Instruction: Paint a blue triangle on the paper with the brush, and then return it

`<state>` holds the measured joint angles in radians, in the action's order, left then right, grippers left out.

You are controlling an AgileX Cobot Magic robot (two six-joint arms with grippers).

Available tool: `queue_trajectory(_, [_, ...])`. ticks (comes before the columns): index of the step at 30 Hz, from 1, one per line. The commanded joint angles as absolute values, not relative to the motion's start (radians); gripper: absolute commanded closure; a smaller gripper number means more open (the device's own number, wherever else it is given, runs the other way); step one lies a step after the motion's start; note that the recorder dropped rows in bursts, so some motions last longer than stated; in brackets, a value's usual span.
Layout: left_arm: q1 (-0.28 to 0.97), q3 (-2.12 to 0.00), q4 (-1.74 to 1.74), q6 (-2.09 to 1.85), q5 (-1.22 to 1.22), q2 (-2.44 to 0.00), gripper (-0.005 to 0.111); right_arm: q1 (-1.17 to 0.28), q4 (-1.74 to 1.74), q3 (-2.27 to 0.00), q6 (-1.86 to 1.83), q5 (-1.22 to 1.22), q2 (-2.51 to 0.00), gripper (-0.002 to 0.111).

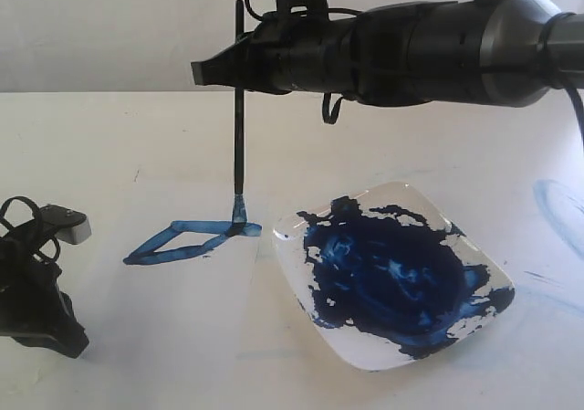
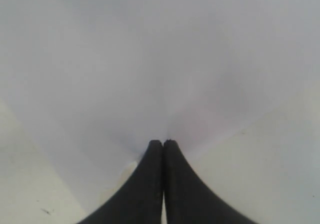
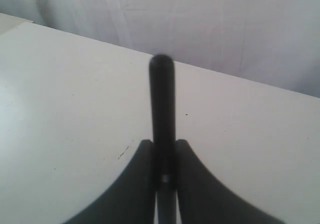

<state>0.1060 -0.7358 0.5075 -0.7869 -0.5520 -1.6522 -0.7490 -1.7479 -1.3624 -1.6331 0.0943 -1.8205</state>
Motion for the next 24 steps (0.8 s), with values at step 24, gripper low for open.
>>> queue_trajectory(24, [0.102,-0.729,0.523,-0.787,-0.576,-1.646,0.107,-0.760,-1.744,-1.316,-1.563,0.230,-1.756,0.108])
